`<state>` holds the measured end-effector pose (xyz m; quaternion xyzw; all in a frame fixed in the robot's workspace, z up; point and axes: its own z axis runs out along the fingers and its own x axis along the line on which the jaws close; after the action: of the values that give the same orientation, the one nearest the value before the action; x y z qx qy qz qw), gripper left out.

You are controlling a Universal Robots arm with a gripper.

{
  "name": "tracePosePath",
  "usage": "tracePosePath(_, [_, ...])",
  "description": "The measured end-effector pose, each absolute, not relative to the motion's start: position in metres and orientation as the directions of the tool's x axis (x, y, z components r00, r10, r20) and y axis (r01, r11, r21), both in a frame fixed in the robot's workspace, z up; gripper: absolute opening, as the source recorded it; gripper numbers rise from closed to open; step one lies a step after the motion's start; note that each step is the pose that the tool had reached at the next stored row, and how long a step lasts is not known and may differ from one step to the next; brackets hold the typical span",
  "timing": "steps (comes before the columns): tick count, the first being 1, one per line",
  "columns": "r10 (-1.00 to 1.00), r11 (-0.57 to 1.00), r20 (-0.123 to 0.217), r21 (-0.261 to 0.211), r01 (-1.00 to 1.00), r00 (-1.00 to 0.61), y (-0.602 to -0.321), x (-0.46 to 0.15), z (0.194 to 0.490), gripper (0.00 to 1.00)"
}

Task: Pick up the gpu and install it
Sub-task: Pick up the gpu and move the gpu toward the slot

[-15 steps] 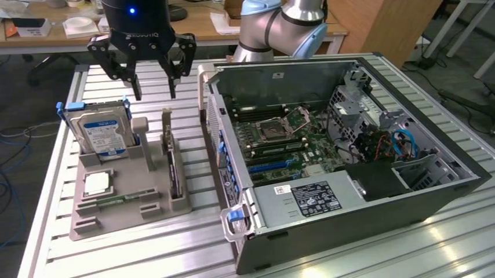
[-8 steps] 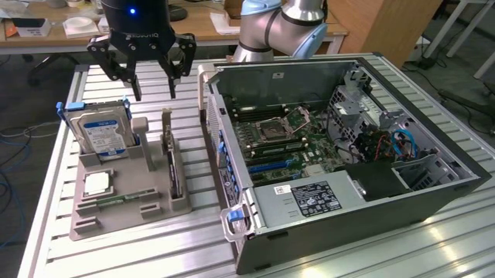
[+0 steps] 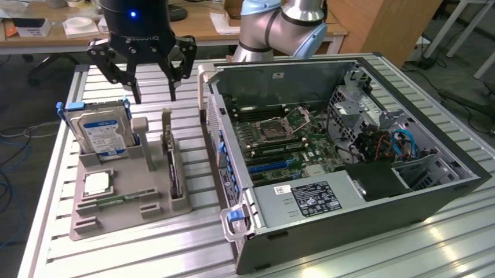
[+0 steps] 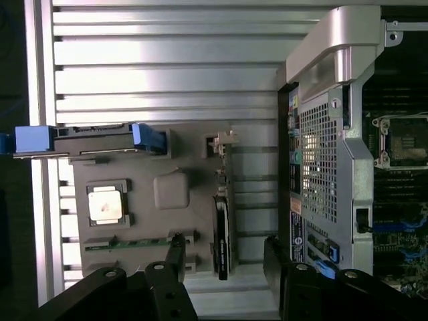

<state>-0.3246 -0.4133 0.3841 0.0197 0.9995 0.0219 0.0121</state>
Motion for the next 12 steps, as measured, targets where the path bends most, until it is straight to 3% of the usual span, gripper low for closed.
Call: tracePosePath(12, [0.011, 0.999, -0.023, 0.044, 0.010, -1.000, -0.426, -0.325, 0.380, 0.59])
